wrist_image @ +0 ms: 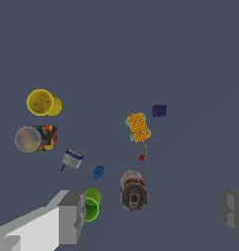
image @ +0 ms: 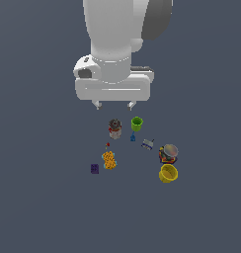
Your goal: Pick up a designated object from a clutter of objects.
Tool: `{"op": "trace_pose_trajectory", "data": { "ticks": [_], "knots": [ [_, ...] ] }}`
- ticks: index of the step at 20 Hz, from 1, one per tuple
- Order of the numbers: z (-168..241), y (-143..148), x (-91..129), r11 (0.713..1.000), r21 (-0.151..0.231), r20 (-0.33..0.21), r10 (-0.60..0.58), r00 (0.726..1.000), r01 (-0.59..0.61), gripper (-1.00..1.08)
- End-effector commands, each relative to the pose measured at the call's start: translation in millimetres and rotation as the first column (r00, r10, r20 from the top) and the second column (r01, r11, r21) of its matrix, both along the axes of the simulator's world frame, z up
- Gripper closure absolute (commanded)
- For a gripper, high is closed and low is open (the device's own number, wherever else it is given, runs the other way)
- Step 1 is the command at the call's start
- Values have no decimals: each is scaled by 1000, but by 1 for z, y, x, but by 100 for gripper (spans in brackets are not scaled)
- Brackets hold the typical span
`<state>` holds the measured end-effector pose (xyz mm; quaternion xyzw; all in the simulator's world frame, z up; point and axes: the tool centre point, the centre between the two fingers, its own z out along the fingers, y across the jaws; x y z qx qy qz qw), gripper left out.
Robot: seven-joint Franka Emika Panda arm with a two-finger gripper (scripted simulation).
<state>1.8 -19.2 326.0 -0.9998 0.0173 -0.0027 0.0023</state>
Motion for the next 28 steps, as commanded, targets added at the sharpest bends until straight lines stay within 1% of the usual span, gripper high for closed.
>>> {"op": "trace_pose_trajectory", "data": {
  "ticks": [1, 11, 20, 28],
  "knots": [
    [0, 0, 0, 1000, 0, 0, 0, 1000, 0, -92],
    [-5, -8, 3, 998, 28, 3, -62, 998, 62, -92],
    [-9, -6, 2, 998, 27, 3, -59, 998, 59, -92],
    [-42, 13, -8, 999, 19, 1, -51, 999, 51, -92]
  ]
}}
